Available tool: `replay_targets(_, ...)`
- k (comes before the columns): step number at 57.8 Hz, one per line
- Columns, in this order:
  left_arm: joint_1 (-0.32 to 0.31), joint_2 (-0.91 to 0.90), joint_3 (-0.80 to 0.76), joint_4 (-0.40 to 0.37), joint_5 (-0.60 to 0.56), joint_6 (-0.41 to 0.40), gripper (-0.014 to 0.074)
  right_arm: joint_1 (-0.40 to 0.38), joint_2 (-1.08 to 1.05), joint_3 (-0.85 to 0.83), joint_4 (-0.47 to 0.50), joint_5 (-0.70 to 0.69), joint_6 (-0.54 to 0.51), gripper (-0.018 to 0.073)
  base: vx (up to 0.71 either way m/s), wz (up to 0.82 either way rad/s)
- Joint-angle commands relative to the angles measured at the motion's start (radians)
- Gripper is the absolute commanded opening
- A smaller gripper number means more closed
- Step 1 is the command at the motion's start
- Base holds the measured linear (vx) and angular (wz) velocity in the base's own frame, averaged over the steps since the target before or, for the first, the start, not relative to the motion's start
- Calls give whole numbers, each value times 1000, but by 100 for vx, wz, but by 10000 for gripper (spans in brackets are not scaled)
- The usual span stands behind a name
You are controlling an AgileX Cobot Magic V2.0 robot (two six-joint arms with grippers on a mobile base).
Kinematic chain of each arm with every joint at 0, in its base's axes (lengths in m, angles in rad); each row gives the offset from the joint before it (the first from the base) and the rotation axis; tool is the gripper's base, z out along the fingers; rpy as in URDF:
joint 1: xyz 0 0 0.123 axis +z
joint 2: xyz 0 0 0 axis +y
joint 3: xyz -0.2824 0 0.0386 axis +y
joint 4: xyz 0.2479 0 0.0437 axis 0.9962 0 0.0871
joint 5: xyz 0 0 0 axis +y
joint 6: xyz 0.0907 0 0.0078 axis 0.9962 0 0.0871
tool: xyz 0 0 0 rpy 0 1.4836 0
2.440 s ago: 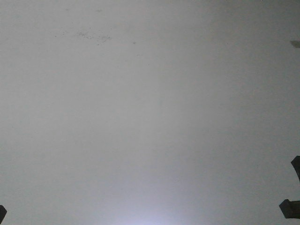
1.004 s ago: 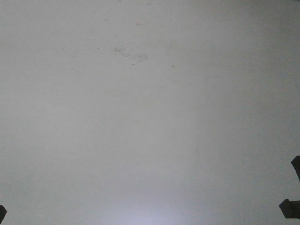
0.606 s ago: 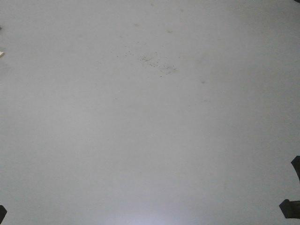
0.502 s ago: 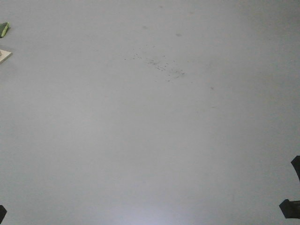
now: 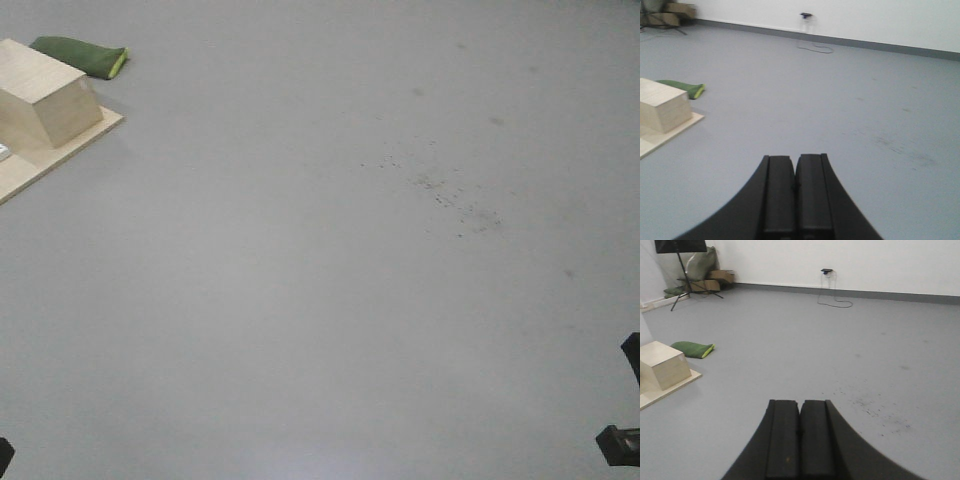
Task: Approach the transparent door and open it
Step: 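Drive the base toward the white-framed glass sliding door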
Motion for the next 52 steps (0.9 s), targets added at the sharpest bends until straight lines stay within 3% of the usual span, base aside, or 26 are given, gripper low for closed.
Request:
replay_targets(1,1,-4,8,-8,-75,-5,3,-4,-16,2,-7,-79,-5,-4,54,55)
replay_targets(52,1,-4,8,-8,-75,-5,3,-4,-16,2,-7,-79,-5,-4,55,63)
